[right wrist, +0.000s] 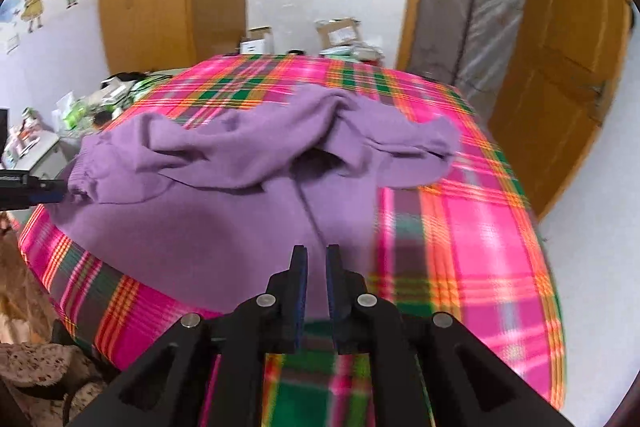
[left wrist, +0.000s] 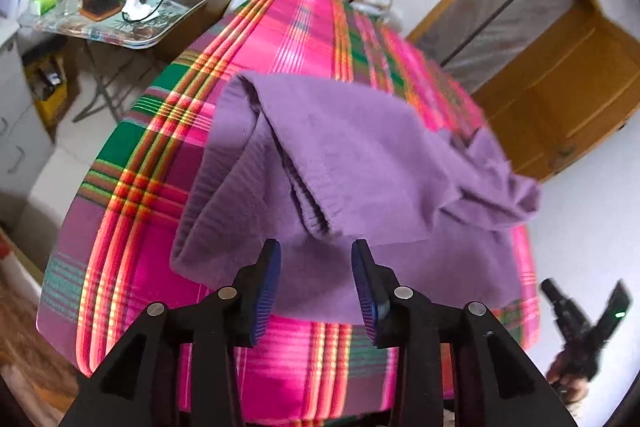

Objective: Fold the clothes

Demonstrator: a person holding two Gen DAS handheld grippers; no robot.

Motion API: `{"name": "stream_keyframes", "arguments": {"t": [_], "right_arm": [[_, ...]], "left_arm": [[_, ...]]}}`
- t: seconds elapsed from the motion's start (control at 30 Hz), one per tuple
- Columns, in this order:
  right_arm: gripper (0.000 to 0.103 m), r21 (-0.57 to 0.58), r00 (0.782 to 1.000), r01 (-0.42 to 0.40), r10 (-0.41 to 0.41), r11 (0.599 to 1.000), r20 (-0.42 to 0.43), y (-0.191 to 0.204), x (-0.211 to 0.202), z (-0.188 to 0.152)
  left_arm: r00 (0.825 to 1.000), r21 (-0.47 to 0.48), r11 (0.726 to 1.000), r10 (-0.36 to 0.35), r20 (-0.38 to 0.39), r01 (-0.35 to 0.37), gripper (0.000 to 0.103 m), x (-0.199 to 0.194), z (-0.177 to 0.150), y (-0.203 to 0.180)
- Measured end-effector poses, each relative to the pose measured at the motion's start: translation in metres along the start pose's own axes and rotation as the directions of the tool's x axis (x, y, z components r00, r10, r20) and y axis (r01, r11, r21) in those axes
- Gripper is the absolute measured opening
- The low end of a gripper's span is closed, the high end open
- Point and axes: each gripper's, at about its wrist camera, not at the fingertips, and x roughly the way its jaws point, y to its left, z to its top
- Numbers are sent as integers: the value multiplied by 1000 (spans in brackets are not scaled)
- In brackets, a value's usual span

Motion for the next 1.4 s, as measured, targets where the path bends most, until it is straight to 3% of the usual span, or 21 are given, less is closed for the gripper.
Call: {"name": "stream_keyframes", "arguments": {"t": [0.27, 0.53, 0.7, 0.73, 0.93, 1.33, 1.4], "right_arm": [[29, 18, 977, -210, 210, 978, -46, 22, 46, 28], [39, 132, 959, -266, 276, 955, -68, 10, 81, 49], [38, 191, 949, -296, 311, 936, -50, 0, 92, 60], [34, 189, 949, -300, 313, 935, -43, -1, 92, 61], [16, 177, 948, -315, 318, 933, 8, -1, 89, 75], [12, 110, 942, -336, 334, 935, 34, 1, 101, 143], [12, 118, 943, -332, 331, 936, 28, 0, 110, 156]], "left_arm": [[994, -89, 994, -68, -90, 60, 41, 31, 15, -1], [991, -200, 975, -112, -80, 94, 41, 37, 26, 9], [991, -228, 968, -121, -52, 106, 37, 39, 35, 12], [992, -229, 968, -119, -46, 105, 29, 40, 36, 12], [993, -221, 969, -114, -8, 110, 25, 35, 43, 12], [987, -137, 985, -89, 133, 108, 24, 19, 101, 2], [984, -139, 985, -84, 154, 106, 19, 16, 111, 4]]}}
